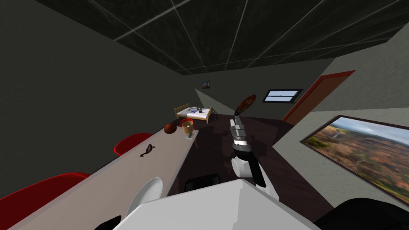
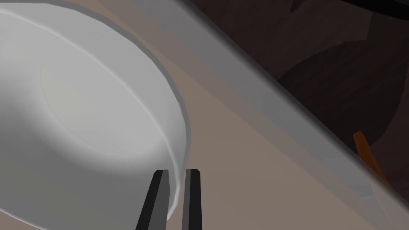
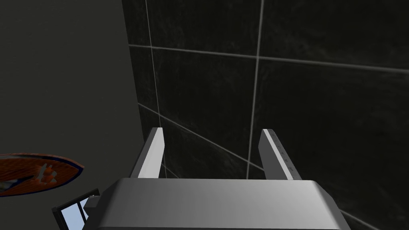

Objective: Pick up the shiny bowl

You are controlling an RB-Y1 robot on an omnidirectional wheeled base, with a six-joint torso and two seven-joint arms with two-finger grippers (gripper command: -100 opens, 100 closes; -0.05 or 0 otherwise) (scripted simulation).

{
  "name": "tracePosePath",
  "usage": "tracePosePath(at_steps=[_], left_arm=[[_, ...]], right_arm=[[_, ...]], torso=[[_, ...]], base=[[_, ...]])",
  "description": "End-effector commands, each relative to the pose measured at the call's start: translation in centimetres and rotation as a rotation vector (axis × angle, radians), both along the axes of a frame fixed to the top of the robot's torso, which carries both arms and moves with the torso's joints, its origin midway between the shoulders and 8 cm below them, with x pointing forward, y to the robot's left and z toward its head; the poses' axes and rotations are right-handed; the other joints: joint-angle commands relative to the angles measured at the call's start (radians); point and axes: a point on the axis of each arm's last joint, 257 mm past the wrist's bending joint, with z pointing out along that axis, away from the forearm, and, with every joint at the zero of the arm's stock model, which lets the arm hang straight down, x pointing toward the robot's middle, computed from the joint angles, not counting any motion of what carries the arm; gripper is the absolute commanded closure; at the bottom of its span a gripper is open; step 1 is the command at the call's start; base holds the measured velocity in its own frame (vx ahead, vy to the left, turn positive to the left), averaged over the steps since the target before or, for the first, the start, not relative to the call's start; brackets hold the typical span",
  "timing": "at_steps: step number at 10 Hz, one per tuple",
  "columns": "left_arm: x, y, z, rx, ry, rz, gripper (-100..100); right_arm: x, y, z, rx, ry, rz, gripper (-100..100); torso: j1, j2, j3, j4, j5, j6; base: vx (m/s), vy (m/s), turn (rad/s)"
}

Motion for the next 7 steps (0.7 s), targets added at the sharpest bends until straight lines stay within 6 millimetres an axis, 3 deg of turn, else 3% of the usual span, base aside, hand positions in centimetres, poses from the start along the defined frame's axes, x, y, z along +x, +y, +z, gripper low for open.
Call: tracePosePath(at_steps=[1,2,6,7], left_arm=[[0.0,0.0,0.0,0.0,0.0,0.0,0],[0.0,0.2,0.8,0.002,-0.002,0.0,100],[-0.2,0.4,1.7,0.003,-0.002,-0.002,100],[-0.2,0.3,1.8,0.002,-0.001,-0.002,0]], right_arm=[[0.0,0.0,0.0,0.0,0.0,0.0,0],[0.0,0.0,0.0,0.0,0.0,0.0,0],[0.0,0.0,0.0,0.0,0.0,0.0,0],[0.0,0.0,0.0,0.0,0.0,0.0,0]], torso=[[0.0,0.0,0.0,0.0,0.0,0.0],[0.0,0.0,0.0,0.0,0.0,0.0],[-0.003,0.0,0.0,0.0,-0.001,0.0],[-0.002,0.0,0.0,0.0,-0.001,0.0]], base=[[0.0,0.0,0.0],[0.005,-0.016,0.011],[0.004,-0.02,0.007],[0.0,0.0,0.0]])
